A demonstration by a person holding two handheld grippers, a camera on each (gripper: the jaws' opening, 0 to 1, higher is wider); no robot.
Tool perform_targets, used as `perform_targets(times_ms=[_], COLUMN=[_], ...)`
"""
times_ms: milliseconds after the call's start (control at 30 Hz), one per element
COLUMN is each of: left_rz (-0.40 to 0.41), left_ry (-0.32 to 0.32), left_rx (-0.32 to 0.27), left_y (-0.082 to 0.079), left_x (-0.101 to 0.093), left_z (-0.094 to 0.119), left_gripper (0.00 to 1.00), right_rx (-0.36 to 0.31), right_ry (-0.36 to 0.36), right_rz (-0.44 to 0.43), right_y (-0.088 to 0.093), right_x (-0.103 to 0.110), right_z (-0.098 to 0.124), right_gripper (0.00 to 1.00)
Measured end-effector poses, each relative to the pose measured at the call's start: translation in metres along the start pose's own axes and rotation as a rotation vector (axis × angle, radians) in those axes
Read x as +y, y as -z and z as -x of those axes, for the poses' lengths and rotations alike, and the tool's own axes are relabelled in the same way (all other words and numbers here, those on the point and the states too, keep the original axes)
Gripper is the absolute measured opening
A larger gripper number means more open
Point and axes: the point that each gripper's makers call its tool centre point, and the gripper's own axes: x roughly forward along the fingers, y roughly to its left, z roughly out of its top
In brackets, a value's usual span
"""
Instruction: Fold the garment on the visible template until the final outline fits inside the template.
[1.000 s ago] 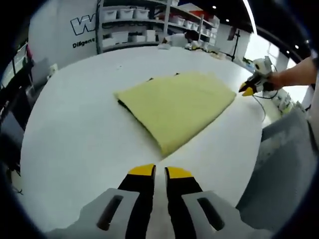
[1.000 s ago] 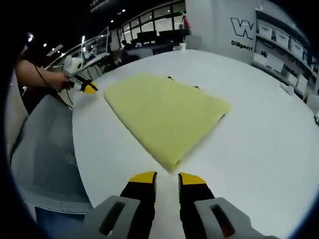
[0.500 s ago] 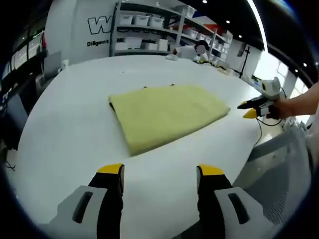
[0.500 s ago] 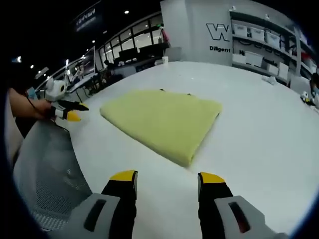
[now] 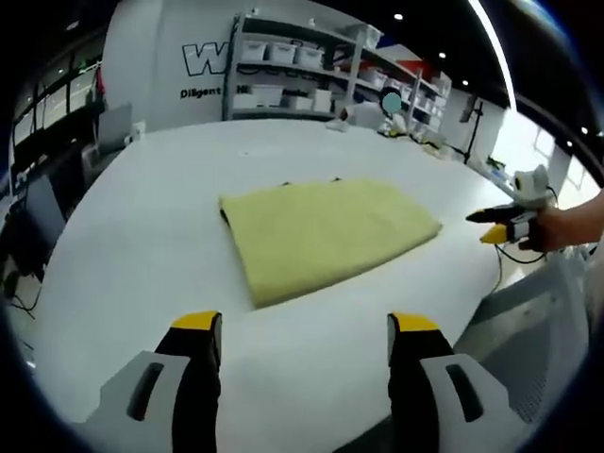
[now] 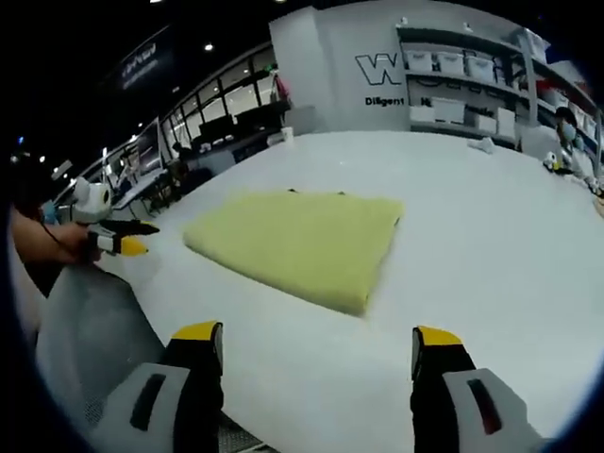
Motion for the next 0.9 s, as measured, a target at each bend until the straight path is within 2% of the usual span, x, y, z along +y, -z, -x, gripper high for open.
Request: perform_targets(times_ms=[100,200,300,533,900], left_rz=[0.007,0.058,0.054,0.016,0.030], left_ry=[-0.001,0.006,0.002,0.007,-0.004], left_rx=[-0.023,-0.069,-0.070,-0.054,-0.055], left_y=[-0.004,-0.012,-0.013,-0.010,-0.009], left_x=[0.001,0.000,0.000,-0.004,0.000], left_z=[0.001,0.000,0.001,0.000,0.002], left_gripper=[0.71,0.82,0.89,0.88,0.86], right_rx=[0.002,0.006,0.008,0.006,0.005], right_ry=[-0.006,-0.015,-0.018,-0.024,-0.031], right_rz=[0.012,0.014,0.017,0.018,0.017], right_y=[0.001,0.002,0.002,0.000,-0.001], right_x=[0.004,0.008,0.010,0.011,0.013], right_z=[0.000,-0.001,-0.001,0.000,-0.004], right_gripper=[0.85,0.89,0.92,0.97,0.99])
